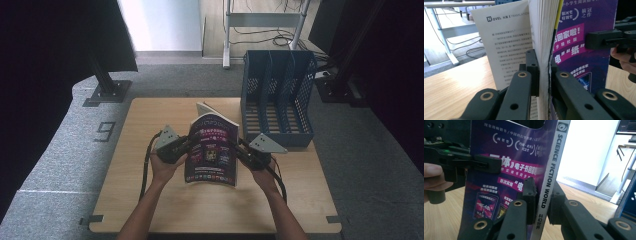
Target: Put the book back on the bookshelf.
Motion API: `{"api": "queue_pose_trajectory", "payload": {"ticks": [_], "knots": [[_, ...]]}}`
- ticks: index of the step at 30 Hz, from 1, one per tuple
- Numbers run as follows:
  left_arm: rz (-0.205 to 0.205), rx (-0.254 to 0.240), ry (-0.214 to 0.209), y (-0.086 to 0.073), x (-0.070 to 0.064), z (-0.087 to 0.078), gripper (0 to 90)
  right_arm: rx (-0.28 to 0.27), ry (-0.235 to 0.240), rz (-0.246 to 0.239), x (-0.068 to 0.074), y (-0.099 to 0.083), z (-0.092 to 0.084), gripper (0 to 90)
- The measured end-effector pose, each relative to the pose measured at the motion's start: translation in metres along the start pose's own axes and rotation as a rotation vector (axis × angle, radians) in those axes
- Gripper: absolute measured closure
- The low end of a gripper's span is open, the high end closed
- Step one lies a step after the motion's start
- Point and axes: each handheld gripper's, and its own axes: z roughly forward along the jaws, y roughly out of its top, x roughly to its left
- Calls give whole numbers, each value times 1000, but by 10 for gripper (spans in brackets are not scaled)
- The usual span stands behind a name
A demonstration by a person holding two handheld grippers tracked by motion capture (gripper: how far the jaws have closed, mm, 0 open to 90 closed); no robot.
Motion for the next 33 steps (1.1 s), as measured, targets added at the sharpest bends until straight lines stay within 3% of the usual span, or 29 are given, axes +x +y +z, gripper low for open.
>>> {"api": "queue_pose_trajectory", "payload": {"ticks": [12,15,25,33], "knots": [[-1,-9,-4,-10,-3,-6,805,-6,32,5,6,-6,-12,800],[0,-7,4,-10,-4,-6,754,-11,42,15,6,-7,-14,803],[-51,6,29,-11,6,-4,512,-13,73,14,9,-8,-21,808],[-66,16,24,-6,13,-1,420,-13,82,-4,13,-9,-23,810]]}}
